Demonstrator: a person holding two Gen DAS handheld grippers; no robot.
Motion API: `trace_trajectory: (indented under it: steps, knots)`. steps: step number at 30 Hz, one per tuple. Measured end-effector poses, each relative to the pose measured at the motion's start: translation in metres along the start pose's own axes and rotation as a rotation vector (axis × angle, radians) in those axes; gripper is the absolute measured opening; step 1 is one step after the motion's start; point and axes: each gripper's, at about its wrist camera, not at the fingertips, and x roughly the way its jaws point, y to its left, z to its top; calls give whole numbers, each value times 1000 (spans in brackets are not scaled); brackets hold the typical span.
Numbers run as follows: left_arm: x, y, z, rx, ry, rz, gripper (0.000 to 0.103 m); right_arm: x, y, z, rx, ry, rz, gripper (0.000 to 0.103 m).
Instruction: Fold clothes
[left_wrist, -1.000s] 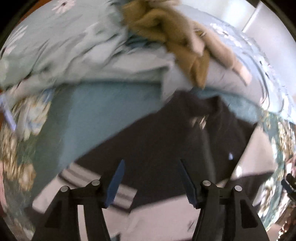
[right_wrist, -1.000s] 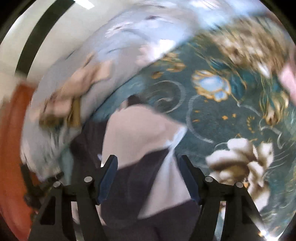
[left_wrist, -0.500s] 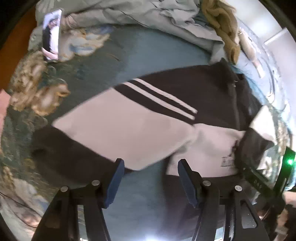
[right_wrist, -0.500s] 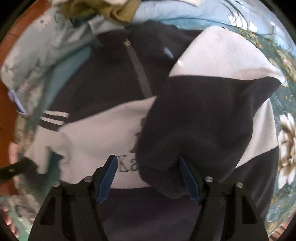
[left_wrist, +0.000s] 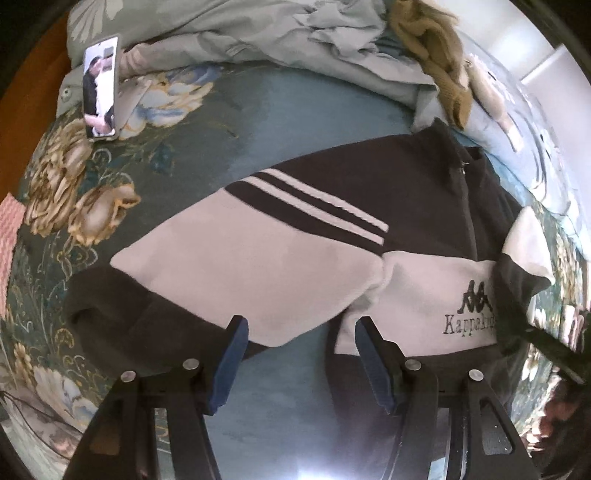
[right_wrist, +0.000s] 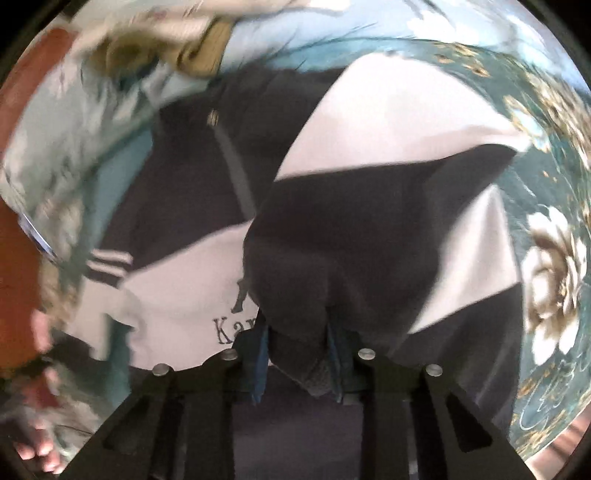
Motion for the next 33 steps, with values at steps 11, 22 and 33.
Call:
trace_trajectory:
  steps: [11,22,33]
  knots:
    - [2,-79,8,-49,-38,9,64,-169,-154,63,-35,-215,-179,28]
    - [17,-165,3,-76,-12,-13,64,-174,-300,140,-26,-178,-475,27]
    - [6,-122,-24,-158,15,42,64,-120,-321,145,17,-108,-443,34]
